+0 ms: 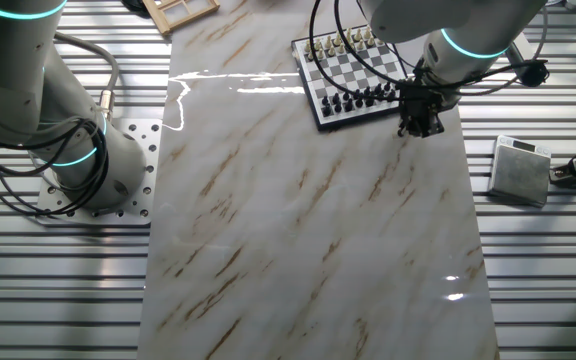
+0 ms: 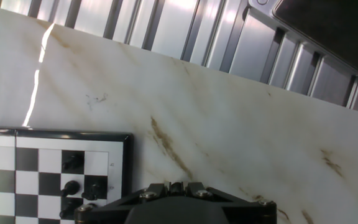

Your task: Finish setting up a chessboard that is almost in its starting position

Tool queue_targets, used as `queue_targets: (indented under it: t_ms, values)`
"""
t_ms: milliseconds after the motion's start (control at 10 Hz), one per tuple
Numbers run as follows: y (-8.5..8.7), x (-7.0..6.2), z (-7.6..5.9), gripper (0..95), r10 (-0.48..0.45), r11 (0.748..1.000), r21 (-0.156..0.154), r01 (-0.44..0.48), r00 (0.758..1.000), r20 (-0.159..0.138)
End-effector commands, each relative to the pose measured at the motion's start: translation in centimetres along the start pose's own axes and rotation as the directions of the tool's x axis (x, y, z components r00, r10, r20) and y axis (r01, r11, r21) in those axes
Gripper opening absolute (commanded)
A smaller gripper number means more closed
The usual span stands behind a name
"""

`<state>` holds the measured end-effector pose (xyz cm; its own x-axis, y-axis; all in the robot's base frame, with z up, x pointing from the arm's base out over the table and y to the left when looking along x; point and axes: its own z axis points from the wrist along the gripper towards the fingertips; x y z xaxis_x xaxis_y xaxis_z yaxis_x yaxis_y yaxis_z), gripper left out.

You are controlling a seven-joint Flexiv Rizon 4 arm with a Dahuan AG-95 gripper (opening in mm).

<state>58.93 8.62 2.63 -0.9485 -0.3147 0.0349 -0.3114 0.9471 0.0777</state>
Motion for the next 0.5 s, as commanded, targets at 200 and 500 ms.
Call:
queue_targets:
  t_ms: [200,500]
  values:
    - [-0.1,-0.3,-1.2,0.0,-0.016,1.0,-0.002,0.016,1.0,0.0]
    - [0.2,-2.1,-3.6,0.0,-0.01,1.0,-0.02,0.01,1.0,0.007]
